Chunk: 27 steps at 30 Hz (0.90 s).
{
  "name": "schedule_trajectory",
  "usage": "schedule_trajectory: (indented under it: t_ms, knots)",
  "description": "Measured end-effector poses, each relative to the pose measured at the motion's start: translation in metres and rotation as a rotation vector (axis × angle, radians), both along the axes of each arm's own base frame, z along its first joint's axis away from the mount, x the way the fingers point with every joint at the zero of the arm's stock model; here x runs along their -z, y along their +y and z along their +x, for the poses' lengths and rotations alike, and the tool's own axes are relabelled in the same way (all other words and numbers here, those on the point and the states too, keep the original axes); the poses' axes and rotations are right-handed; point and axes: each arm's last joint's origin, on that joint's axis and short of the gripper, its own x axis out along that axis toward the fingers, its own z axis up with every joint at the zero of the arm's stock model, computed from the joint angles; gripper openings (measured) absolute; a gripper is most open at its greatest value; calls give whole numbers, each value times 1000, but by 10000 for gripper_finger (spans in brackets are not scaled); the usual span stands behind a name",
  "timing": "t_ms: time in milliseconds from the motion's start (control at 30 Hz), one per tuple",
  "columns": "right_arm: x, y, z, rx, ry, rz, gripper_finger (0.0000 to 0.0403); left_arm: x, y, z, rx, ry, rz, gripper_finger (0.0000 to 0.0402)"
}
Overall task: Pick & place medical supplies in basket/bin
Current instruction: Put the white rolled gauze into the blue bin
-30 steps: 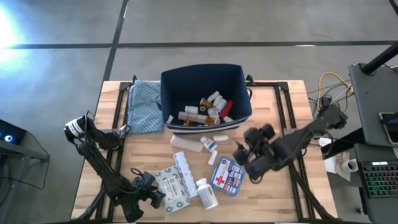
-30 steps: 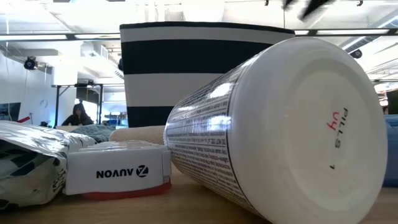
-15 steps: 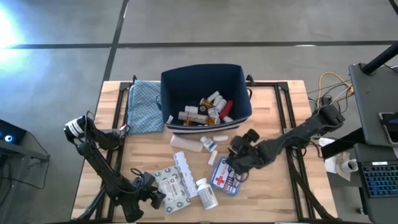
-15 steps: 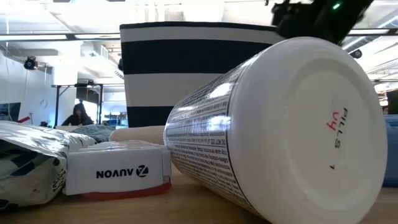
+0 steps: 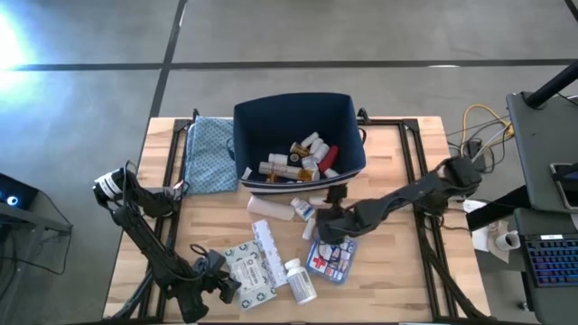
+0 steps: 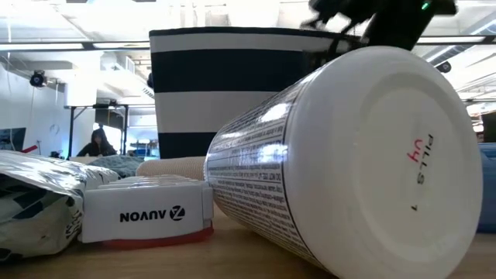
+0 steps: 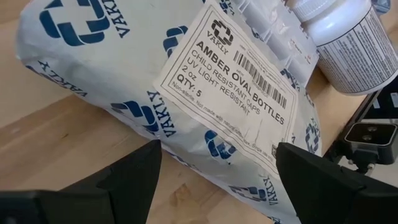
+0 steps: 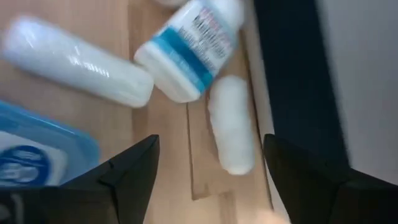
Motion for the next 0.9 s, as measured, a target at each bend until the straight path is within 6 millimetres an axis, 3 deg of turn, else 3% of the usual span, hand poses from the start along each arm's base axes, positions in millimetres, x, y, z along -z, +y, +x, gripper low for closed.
schedule_trajectory:
  t_ms: [300,433,567,900]
  knots:
    - [15,-24,31,22,73,-38,248,0,0,0,-29,-1,-26,295]
    - [16,-40,38,43,86,76,239,0,0,0,-34,-3,-32,295]
    - [19,-51,39,61,103,218,233,0,0,1,-44,-4,-42,295]
    - [29,-53,29,129,128,270,225,0,0,1,-47,-5,-45,295]
